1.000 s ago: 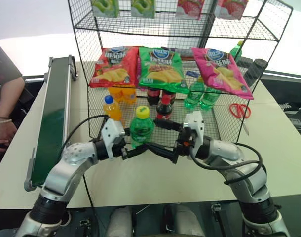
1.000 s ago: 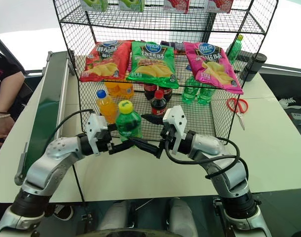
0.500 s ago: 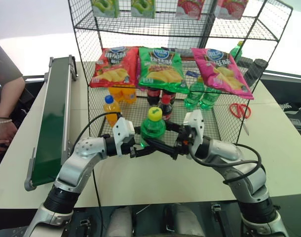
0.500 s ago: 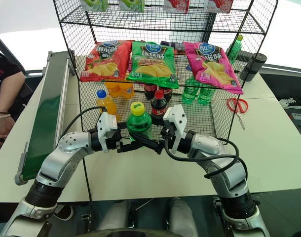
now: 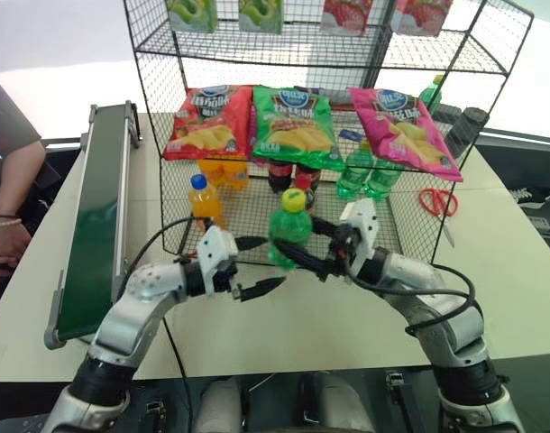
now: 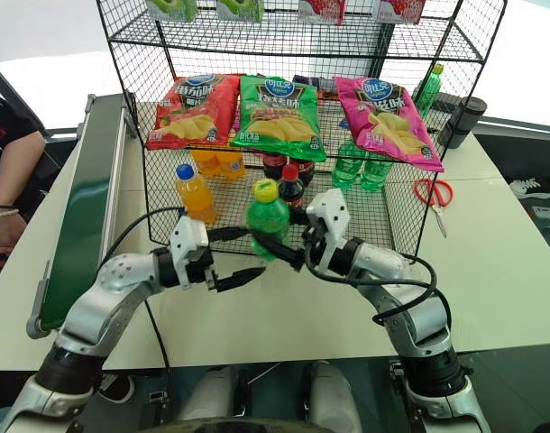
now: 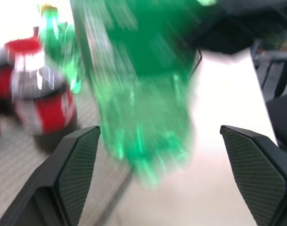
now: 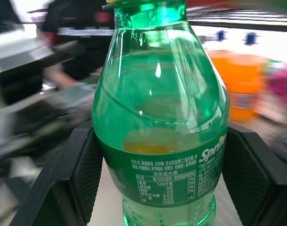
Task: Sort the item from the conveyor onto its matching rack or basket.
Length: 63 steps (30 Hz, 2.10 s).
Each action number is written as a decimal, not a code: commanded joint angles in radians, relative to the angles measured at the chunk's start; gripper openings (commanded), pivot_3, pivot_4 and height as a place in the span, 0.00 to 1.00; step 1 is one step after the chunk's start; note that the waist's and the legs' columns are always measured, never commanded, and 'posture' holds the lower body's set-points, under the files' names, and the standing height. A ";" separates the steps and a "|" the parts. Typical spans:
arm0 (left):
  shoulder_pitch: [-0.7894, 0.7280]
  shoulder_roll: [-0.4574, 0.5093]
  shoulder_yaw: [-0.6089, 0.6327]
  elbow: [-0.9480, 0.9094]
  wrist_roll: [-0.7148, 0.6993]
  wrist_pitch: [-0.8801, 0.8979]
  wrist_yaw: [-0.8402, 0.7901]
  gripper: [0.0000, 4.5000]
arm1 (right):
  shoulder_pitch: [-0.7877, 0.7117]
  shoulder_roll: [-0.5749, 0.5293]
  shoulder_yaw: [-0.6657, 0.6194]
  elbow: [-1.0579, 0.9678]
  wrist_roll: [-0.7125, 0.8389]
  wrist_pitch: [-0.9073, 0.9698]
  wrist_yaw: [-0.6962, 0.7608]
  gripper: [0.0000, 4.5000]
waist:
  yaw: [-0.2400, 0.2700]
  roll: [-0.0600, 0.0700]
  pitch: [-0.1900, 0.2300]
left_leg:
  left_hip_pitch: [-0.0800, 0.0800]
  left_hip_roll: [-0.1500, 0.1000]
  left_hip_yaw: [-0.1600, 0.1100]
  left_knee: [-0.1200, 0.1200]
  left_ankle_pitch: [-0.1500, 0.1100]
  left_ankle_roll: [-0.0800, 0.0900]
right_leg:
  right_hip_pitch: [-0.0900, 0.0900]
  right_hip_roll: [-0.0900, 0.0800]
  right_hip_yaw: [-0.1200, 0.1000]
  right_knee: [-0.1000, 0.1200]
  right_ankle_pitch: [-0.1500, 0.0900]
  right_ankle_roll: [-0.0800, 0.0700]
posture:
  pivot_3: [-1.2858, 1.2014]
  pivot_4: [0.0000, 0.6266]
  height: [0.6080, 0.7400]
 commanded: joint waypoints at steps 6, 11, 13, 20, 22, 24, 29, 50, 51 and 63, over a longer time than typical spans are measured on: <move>0.101 -0.014 0.125 -0.126 -0.029 -0.037 0.100 0.98 | 0.018 0.029 -0.160 0.189 -0.112 -0.208 -0.123 0.67 | -0.001 0.001 0.001 | 0.000 0.000 0.000 0.000 0.000 0.000 | 0.000 -0.001 0.000 0.000 0.000 0.000 | 0.52 0.24 0.97; 0.082 -0.024 0.109 -0.159 -0.023 -0.014 0.126 0.98 | -0.038 0.096 -0.186 0.353 -0.162 -0.309 -0.203 0.67 | -0.008 0.005 0.001 | 0.001 0.000 0.002 0.000 0.000 0.000 | 0.000 -0.001 0.002 0.002 0.000 0.000 | 0.52 0.24 0.97; 0.073 -0.029 0.099 -0.173 -0.023 -0.007 0.131 0.98 | -0.064 0.107 -0.190 0.424 -0.187 -0.346 -0.229 0.67 | -0.009 0.005 0.001 | 0.001 0.000 0.002 0.000 0.000 0.000 | -0.001 0.000 0.002 0.002 0.000 0.000 | 0.52 0.24 0.97; 0.056 -0.027 0.093 -0.182 -0.023 0.009 0.128 0.98 | -0.149 0.128 -0.199 0.624 -0.224 -0.465 -0.263 0.67 | -0.009 0.006 0.001 | 0.001 0.000 0.003 0.000 0.000 0.000 | 0.000 0.000 0.002 0.002 0.000 0.000 | 0.52 0.24 0.97; 0.055 -0.026 0.094 -0.183 -0.022 0.011 0.126 0.98 | -0.163 0.134 -0.199 0.660 -0.229 -0.487 -0.263 0.67 | -0.009 0.006 0.001 | 0.001 0.000 0.003 0.000 0.000 0.000 | 0.000 0.000 0.002 0.002 0.000 0.000 | 0.52 0.24 0.97; 0.054 -0.025 0.099 -0.183 -0.026 0.014 0.125 0.98 | -0.172 0.138 -0.199 0.683 -0.235 -0.502 -0.263 0.67 | -0.010 0.006 0.001 | 0.001 0.000 0.003 0.000 0.000 0.000 | 0.000 0.000 0.002 0.002 0.000 0.000 | 0.52 0.24 0.97; 0.054 -0.023 0.097 -0.185 -0.020 0.020 0.129 0.98 | -0.172 0.142 -0.206 0.720 -0.227 -0.525 -0.248 0.67 | -0.010 0.006 0.001 | 0.002 0.000 0.003 0.000 0.000 0.000 | 0.000 0.000 0.003 0.002 0.000 0.000 | 0.52 0.24 0.97; 0.037 -0.022 0.142 -0.166 -0.021 0.058 0.181 1.00 | -0.007 0.007 -0.184 0.563 -0.262 -0.499 -0.109 0.98 | -0.006 0.006 0.000 | 0.002 0.000 0.003 0.000 0.000 -0.001 | 0.001 -0.001 0.003 0.002 0.000 0.000 | 0.52 0.24 0.97; 0.034 -0.019 0.142 -0.158 -0.018 0.063 0.181 1.00 | 0.007 -0.005 -0.184 0.540 -0.259 -0.487 -0.096 0.98 | -0.007 0.006 0.000 | 0.003 0.001 0.003 0.000 0.000 -0.001 | 0.001 0.000 0.003 0.002 0.000 0.000 | 0.52 0.24 0.97; 0.086 0.059 0.226 -0.170 -0.062 0.118 0.158 1.00 | 0.184 -0.217 -0.246 0.253 -0.159 -0.340 0.109 0.98 | -0.003 0.006 0.000 | 0.002 0.000 0.003 0.000 0.000 0.000 | 0.001 -0.001 0.003 0.002 0.000 0.000 | 0.52 0.24 0.97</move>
